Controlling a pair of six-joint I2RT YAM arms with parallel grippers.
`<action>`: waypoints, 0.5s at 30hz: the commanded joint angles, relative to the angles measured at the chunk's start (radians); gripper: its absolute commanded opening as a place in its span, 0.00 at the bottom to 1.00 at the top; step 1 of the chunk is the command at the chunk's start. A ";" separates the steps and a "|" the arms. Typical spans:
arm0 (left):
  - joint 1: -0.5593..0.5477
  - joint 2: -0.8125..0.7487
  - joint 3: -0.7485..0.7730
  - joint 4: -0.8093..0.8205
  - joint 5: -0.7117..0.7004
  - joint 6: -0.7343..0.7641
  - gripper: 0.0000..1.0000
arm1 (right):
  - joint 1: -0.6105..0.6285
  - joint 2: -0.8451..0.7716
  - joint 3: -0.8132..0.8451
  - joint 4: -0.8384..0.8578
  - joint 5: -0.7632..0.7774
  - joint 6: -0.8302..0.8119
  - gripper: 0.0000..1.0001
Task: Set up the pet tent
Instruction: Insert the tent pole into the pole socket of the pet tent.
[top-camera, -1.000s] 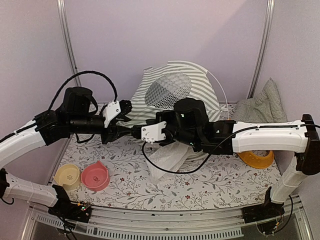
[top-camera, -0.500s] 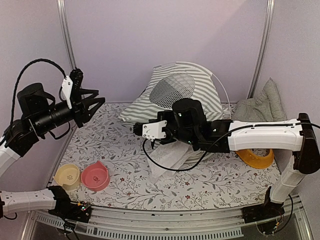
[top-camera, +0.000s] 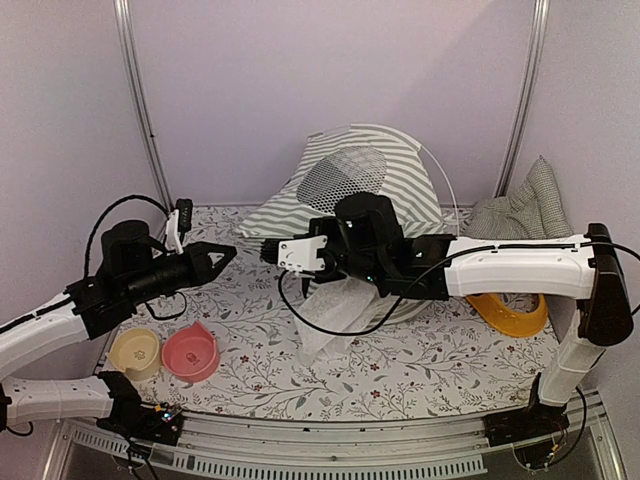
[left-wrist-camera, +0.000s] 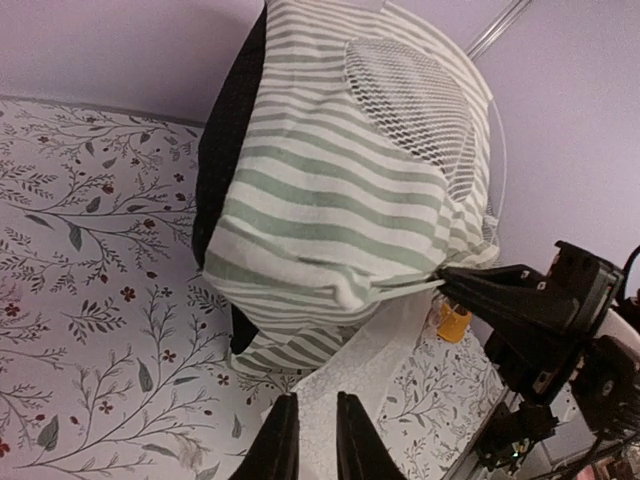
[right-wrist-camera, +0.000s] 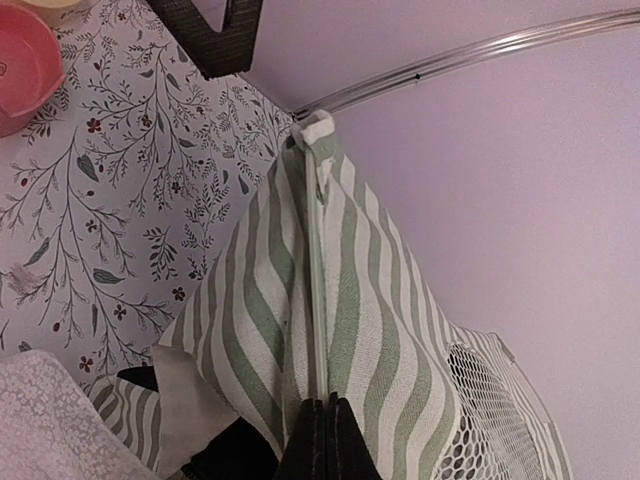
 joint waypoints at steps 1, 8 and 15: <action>-0.028 -0.011 -0.030 0.229 -0.027 -0.192 0.14 | -0.025 0.041 0.033 -0.053 0.043 0.038 0.00; -0.043 0.016 -0.103 0.357 -0.069 -0.322 0.14 | -0.027 0.043 0.030 -0.054 0.046 0.050 0.00; -0.041 0.071 -0.132 0.498 -0.125 -0.408 0.15 | -0.027 0.042 0.028 -0.055 0.045 0.052 0.00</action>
